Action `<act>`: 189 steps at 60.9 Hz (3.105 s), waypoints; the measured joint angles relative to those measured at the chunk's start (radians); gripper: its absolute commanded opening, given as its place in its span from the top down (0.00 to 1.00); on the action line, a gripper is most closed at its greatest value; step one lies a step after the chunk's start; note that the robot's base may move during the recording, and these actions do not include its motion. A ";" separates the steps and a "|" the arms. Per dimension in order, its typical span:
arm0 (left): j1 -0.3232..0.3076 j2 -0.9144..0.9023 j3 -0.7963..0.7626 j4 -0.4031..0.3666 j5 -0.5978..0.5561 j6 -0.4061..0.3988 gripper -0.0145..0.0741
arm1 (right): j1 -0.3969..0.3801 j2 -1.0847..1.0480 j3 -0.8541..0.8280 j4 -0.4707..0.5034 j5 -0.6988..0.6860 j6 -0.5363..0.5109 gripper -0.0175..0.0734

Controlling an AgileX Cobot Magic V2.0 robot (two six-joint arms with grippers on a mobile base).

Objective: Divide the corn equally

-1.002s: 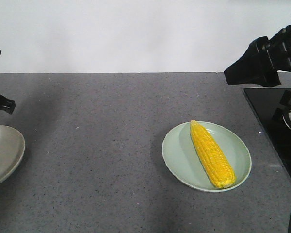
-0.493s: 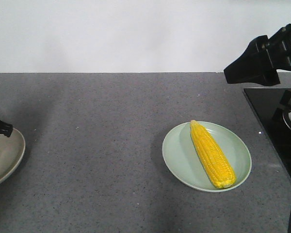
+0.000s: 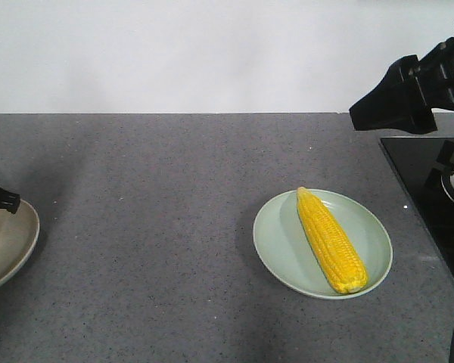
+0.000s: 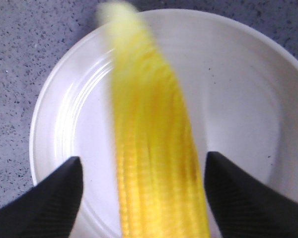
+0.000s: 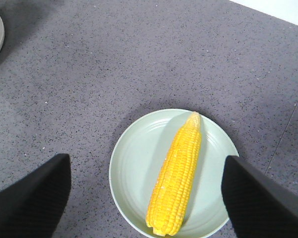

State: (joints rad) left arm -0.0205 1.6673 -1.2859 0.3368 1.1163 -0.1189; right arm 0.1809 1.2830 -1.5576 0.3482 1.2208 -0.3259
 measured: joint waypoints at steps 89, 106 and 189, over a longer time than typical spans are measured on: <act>0.000 -0.873 0.251 -0.601 -0.367 0.389 0.17 | 0.000 -0.081 0.176 -0.063 -0.138 0.022 0.16; 0.000 -1.051 0.448 -0.600 -0.483 0.395 0.19 | 0.000 -0.285 0.515 -0.074 -0.409 0.022 0.21; 0.000 -1.171 0.523 -0.596 -0.519 0.424 0.85 | 0.000 -0.600 0.884 -0.074 -0.788 0.021 0.82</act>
State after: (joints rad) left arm -0.0205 0.4966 -0.7628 -0.2590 0.5971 0.3056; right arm 0.1809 0.6830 -0.6740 0.2737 0.4327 -0.3048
